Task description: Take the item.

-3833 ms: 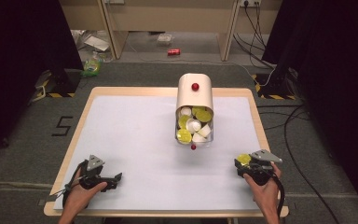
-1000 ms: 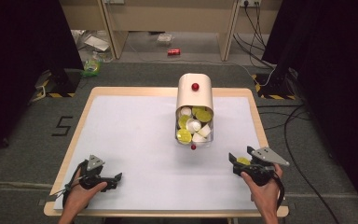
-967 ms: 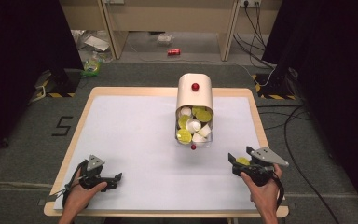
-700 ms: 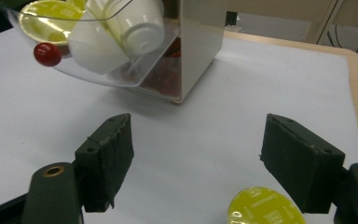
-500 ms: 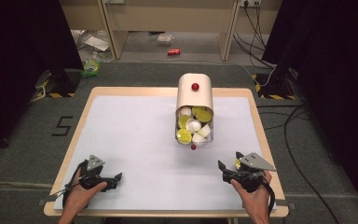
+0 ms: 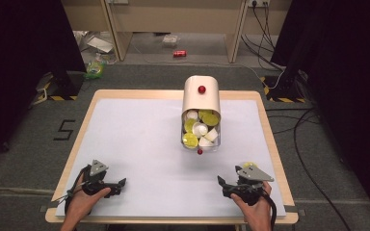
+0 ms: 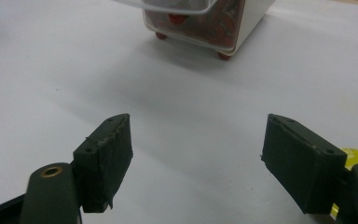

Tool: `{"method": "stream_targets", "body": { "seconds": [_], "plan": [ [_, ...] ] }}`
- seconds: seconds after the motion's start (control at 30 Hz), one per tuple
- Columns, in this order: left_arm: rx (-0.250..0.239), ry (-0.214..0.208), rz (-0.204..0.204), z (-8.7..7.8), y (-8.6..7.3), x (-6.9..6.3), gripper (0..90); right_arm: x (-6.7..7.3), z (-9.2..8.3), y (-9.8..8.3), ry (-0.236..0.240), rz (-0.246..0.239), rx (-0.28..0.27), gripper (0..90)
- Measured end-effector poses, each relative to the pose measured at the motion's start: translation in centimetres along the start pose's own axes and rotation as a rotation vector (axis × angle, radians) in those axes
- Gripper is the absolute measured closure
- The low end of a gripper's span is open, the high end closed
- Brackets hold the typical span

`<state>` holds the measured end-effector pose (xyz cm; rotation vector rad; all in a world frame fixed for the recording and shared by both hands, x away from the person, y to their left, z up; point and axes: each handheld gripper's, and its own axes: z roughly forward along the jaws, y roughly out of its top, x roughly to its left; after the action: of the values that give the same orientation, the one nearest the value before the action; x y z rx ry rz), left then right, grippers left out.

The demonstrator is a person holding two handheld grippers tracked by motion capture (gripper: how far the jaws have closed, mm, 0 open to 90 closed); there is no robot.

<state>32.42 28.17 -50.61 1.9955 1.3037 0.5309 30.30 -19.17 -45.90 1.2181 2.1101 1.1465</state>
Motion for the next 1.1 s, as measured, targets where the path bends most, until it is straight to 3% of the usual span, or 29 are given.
{"method": "stream_targets", "body": {
  "seconds": [1.1],
  "plan": [
    [0.001, 0.000, 0.000, 0.0, 0.0, 0.0, 1.7, 0.6, 0.1, -3.2, 0.023, -0.007, 0.174, 19.0]
  ]
}}
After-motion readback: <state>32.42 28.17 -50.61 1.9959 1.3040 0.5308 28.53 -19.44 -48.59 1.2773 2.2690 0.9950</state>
